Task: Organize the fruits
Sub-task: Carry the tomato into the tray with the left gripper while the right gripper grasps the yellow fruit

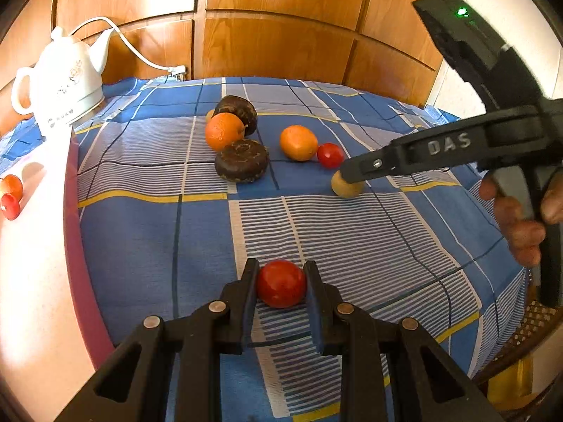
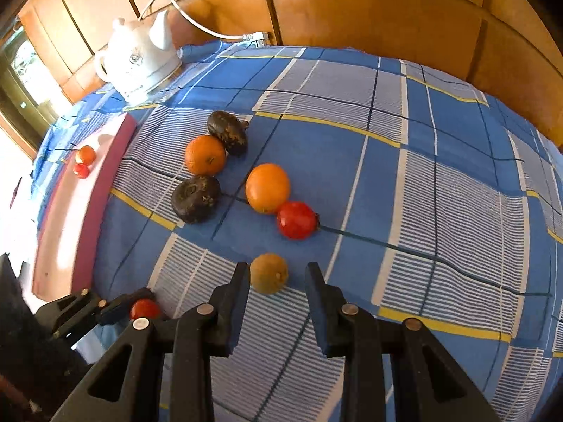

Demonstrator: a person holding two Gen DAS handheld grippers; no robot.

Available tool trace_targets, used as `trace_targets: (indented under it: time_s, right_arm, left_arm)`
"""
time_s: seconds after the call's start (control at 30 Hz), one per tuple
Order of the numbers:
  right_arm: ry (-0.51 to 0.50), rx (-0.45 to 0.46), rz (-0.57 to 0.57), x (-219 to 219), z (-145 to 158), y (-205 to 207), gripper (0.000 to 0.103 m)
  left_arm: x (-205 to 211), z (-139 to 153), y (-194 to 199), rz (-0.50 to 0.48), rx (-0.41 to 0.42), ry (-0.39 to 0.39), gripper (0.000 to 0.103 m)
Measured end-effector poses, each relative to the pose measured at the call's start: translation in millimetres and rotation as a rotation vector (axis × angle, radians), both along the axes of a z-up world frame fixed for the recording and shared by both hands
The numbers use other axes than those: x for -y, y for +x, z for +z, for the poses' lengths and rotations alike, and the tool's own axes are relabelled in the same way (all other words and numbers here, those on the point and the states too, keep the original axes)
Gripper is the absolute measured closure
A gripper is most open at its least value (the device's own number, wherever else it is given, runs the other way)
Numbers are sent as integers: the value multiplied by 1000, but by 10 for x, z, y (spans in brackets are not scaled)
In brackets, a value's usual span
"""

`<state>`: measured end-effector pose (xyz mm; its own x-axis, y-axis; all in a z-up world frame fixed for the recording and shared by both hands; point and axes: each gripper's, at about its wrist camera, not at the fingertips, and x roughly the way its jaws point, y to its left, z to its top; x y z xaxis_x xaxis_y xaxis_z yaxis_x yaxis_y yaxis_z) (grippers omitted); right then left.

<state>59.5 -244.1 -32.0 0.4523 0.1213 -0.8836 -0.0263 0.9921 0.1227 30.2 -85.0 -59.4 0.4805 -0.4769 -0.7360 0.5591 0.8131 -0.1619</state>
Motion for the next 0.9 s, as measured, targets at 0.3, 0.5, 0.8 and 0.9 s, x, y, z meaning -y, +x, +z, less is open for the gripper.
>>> trace_targets:
  time_s: [0.3, 0.5, 0.8, 0.9]
  right_arm:
    - [-100, 31, 21, -198, -168, 12, 77]
    - [-74, 25, 13, -166, -225, -6, 77]
    - [-81, 68, -1, -196, -253, -75, 77]
    - [-69, 76, 1, -177, -250, -81, 77]
  left_arm:
    - [14, 38, 5, -2, -2, 14, 78]
    - [-155, 305, 15, 40, -3, -34, 78]
    - [-1095, 710, 410, 295, -61, -161, 78]
    - [-1434, 659, 637, 410, -75, -120, 78]
